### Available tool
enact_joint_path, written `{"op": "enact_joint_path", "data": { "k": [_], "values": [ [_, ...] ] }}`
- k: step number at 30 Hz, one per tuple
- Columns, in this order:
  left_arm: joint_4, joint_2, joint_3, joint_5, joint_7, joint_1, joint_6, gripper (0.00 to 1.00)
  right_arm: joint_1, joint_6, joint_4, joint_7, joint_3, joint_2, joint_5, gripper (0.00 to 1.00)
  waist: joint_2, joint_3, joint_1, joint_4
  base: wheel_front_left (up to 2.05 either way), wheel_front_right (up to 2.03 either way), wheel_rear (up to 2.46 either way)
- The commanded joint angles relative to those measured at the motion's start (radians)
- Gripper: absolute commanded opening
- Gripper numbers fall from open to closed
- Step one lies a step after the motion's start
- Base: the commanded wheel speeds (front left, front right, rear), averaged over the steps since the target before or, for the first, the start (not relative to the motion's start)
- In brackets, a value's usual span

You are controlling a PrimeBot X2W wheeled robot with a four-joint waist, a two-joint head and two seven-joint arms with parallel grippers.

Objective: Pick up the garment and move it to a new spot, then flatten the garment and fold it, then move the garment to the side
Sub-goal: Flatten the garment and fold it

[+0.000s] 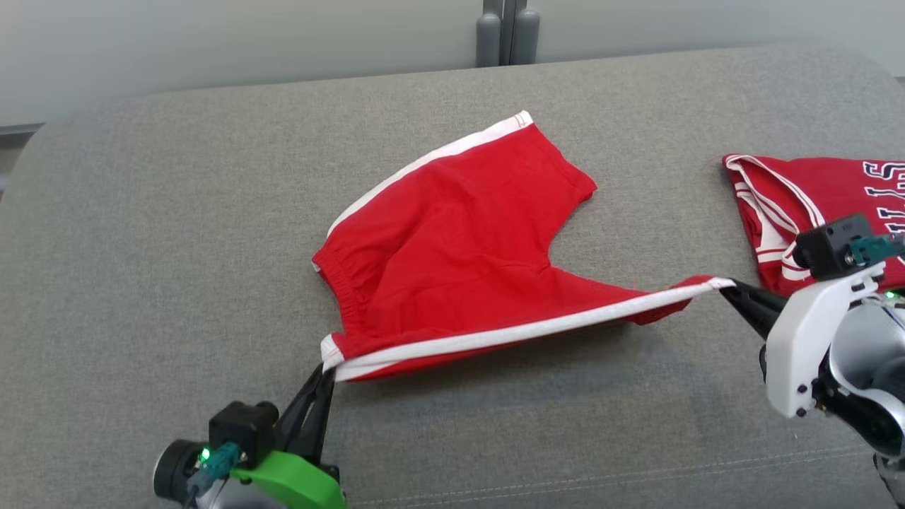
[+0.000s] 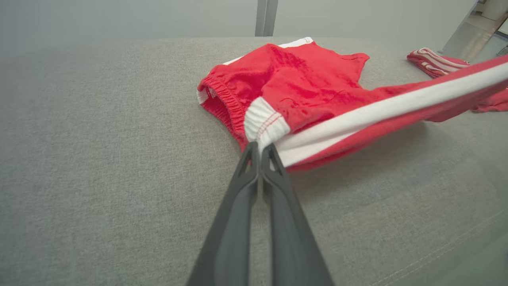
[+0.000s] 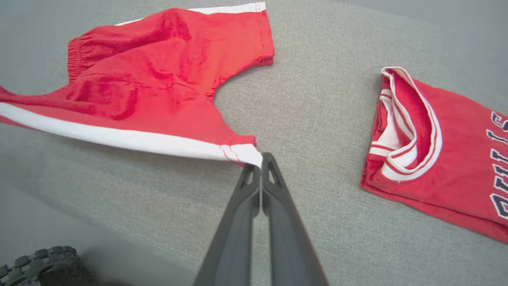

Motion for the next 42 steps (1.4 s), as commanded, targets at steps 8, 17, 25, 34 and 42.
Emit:
{"op": "enact_joint_path", "data": {
  "k": [8,17,25,34,42],
  "values": [
    [0.022,-0.029,0.021,0.028,0.029,-0.211,-0.014,0.0,-0.289,-0.002,0.171,-0.067,0.123,-0.069,-0.044,0.0,0.0,0.125,0.0001,0.044,0.0,0.0,0.0],
    [0.118,-0.093,0.027,0.022,0.031,-0.406,-0.064,0.0,-0.626,-0.002,0.378,-0.101,0.311,-0.133,-0.047,0.0,0.0,0.217,0.0001,0.097,0.0,0.0,0.0],
    [0.214,-0.145,0.036,0.009,0.017,-0.527,-0.095,0.0,-0.864,-0.002,0.563,-0.167,0.447,-0.14,-0.072,0.0,0.0,0.277,0.0001,0.134,0.0,0.0,0.0],
    [0.306,-0.194,0.037,-0.007,0.034,-0.623,-0.113,0.0,-1.028,-0.002,0.729,-0.238,0.551,-0.122,-0.071,0.0,0.0,0.311,0.0001,0.164,0.0,0.0,0.0],
    [0.431,-0.24,0.013,-0.011,0.099,-0.73,-0.124,0.0,-1.113,-0.002,0.918,-0.356,0.607,-0.073,-0.085,0.0,0.0,0.324,0.0001,0.193,0.0,0.0,0.0]
  ]
}}
